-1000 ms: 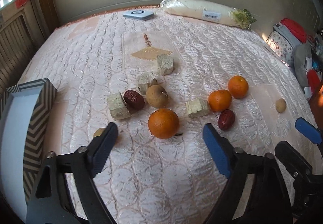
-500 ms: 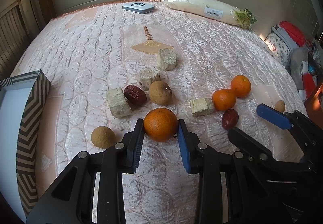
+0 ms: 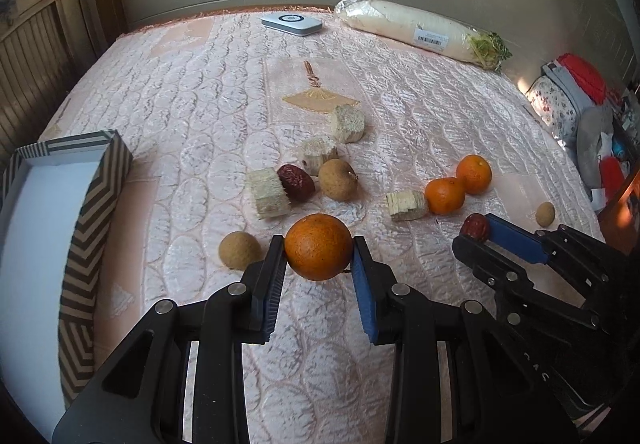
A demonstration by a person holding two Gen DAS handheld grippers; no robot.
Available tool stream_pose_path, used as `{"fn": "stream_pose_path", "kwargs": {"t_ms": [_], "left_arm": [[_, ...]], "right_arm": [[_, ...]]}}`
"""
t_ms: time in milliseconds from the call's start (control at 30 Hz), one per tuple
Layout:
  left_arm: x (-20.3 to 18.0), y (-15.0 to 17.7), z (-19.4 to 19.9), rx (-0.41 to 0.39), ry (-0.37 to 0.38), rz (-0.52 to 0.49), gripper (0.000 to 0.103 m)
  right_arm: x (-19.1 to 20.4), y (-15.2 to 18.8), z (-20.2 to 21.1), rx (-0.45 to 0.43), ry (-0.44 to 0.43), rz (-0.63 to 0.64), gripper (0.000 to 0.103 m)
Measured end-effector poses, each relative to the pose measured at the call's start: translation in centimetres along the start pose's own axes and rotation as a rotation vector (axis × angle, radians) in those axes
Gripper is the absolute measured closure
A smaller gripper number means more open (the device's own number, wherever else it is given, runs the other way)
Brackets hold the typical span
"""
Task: Organize fruits
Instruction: 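Close the left gripper on an orange while the right gripper grasps a red date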
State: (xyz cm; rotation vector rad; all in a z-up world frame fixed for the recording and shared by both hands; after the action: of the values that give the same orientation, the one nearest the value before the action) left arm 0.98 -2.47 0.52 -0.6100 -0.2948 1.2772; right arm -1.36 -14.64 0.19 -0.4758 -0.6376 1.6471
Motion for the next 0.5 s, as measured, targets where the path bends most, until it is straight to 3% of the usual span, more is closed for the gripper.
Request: {"fn": "stream_pose_path", "kwargs": {"t_ms": [200,500], "left_arm": [[1.7,0.3,2.3,-0.023,-0.044,0.023,0.071],[6.6,0.7,5.8,-0.064,-0.143,0.08,0.071]], "right_arm": [[2.6,-0.8,2.5,-0.063,-0.059,0.001,0.076],[9.0,-2.5,2.7,-0.088,-0.153,0.083,0.076]]}}
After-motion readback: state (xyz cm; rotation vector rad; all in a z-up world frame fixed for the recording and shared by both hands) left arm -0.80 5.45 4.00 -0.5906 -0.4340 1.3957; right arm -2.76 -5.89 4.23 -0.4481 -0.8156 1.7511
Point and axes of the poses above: each gripper's, at about its wrist camera, not at the fingertips, and z roughly against the way its jaws point, x to its left, y to its underside, the point moved 4 cm from there along -z, roughly the way its jaws point, and after that the axes turned 3 degrees about y, right-handed, at the moved point
